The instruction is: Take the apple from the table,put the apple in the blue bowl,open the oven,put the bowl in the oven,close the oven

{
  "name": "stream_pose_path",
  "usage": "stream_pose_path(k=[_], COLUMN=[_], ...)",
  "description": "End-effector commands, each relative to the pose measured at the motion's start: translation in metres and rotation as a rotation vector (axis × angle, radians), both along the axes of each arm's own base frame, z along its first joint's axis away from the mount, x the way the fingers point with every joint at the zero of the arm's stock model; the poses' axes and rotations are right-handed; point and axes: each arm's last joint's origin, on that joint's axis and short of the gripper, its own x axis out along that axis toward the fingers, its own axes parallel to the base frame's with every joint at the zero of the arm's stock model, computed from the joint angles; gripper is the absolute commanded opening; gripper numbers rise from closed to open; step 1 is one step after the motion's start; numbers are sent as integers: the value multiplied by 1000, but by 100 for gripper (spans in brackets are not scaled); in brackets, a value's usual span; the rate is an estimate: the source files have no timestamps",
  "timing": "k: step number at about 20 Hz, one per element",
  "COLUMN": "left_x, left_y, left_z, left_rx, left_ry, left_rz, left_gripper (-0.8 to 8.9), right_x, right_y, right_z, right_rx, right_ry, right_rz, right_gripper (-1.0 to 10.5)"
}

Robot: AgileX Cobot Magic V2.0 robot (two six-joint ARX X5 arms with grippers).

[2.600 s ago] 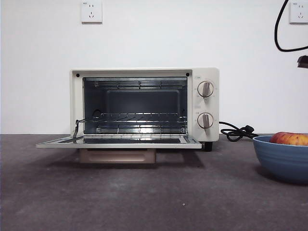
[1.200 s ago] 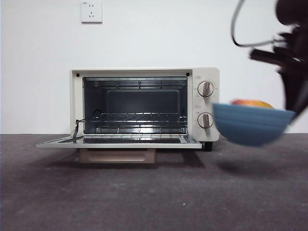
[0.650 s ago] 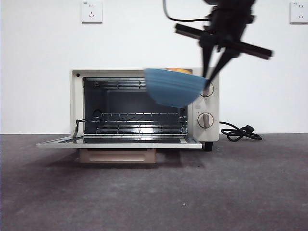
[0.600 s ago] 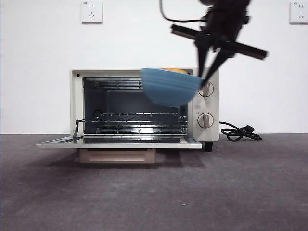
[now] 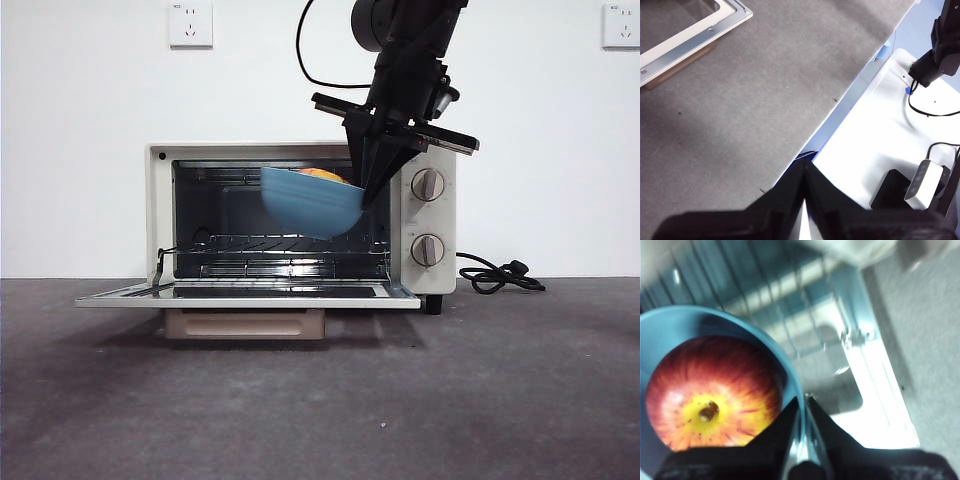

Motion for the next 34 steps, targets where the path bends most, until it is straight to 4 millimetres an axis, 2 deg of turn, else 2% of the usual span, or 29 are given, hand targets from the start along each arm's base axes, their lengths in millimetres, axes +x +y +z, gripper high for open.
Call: stream_pose_path(k=[1,8,16,18,20,34], left_x=[-4,-9,-10,-10,-10,-11], left_y=[2,5,5,5,5,5], left_z=[0,-1,-1,-1,-1,-2], left_rx=[1,2,4,4,5,1], left_ry=[-1,5,8,9,12,43], left_rz=[-7,-5,-5,-5,-5,14], left_gripper=[-6,-6,-6,-6,-6,-6], right_x=[3,15,18,17,17,11], right_y=[1,8,8,9,9,23], right_z=[-2,-16,-16,-16,-16,-15], right_rx=[2,52,45,48,47,1], right_ry=[6,4,-26,-24,-25,-86], right_rz=[-94,-173,-205,-199,-190,-140], right_gripper=[-16,-16,-15,60,199,190])
